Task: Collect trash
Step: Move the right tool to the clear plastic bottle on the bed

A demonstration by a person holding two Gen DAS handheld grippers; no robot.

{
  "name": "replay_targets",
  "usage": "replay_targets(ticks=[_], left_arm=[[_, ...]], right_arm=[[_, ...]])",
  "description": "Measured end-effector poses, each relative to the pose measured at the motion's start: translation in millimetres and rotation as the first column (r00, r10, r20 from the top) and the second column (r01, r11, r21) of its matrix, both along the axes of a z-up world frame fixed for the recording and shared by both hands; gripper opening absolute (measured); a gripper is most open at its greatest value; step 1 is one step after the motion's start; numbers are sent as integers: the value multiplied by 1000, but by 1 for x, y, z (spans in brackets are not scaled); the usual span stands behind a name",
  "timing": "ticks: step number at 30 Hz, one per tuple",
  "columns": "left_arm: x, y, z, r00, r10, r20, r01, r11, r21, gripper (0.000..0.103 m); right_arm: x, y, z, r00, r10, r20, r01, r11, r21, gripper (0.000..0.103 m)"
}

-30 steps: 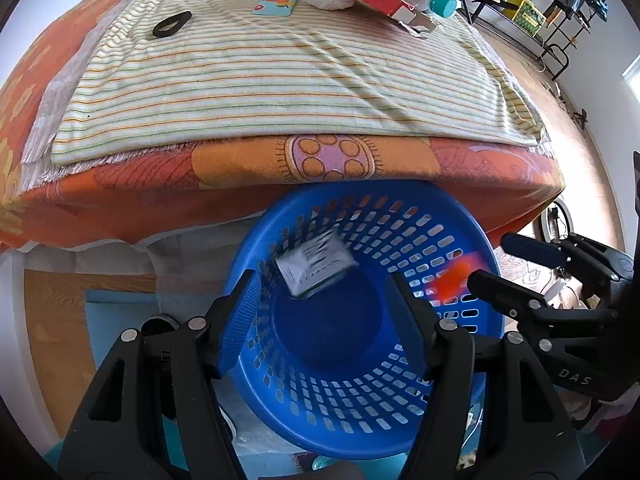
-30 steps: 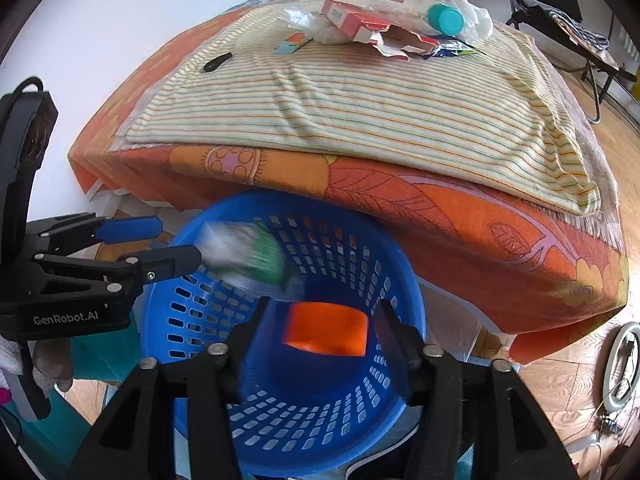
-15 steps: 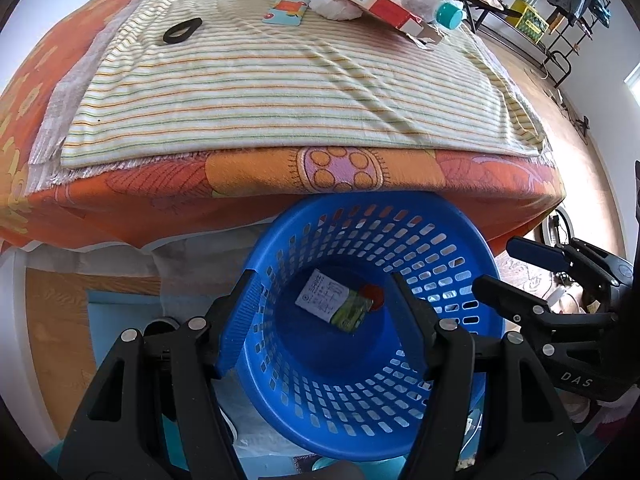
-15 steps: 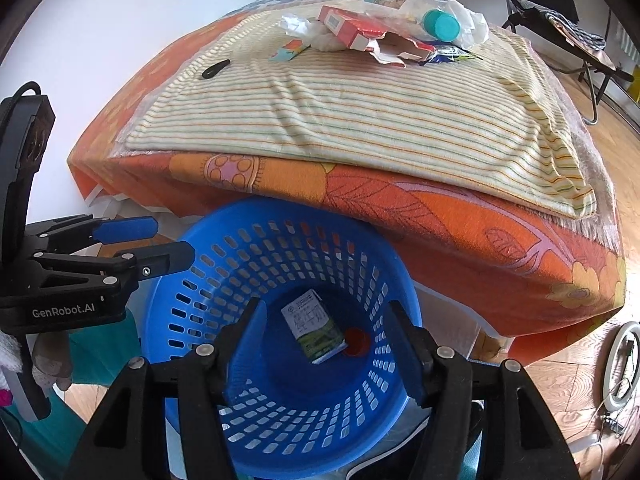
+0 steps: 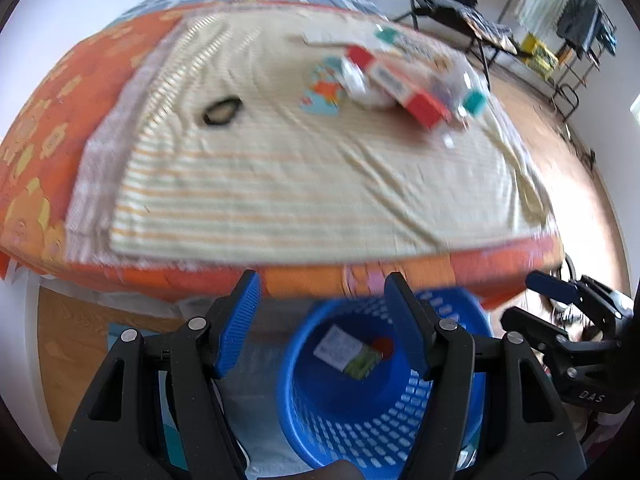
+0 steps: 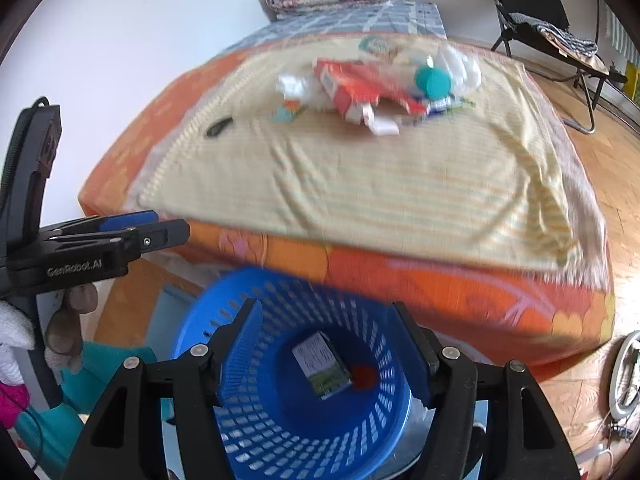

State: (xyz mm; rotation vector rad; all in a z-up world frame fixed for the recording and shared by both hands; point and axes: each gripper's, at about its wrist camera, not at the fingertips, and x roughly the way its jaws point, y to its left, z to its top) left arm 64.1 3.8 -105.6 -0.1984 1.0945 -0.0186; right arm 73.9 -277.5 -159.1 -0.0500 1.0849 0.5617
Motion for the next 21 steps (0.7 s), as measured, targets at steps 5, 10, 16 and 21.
replay_targets(ticks=[5, 10, 16, 21], left_arm=[[24, 20, 21, 1000, -3, 27, 2, 1000, 18, 66], [46, 47, 34, 999, 29, 45, -30, 999, 18, 66], [69, 88, 45, 994, 93, 49, -90, 994, -70, 66], [87, 113, 39, 990, 126, 63, -123, 991, -45, 66]], right_arm=[[20, 3, 31, 998, -11, 56, 8, 999, 46, 84], [42, 11, 59, 991, -3, 132, -5, 998, 57, 84], [77, 14, 86, 973, -26, 227, 10, 998, 70, 84], [111, 20, 93, 963, -15, 270, -5, 997, 72, 86]])
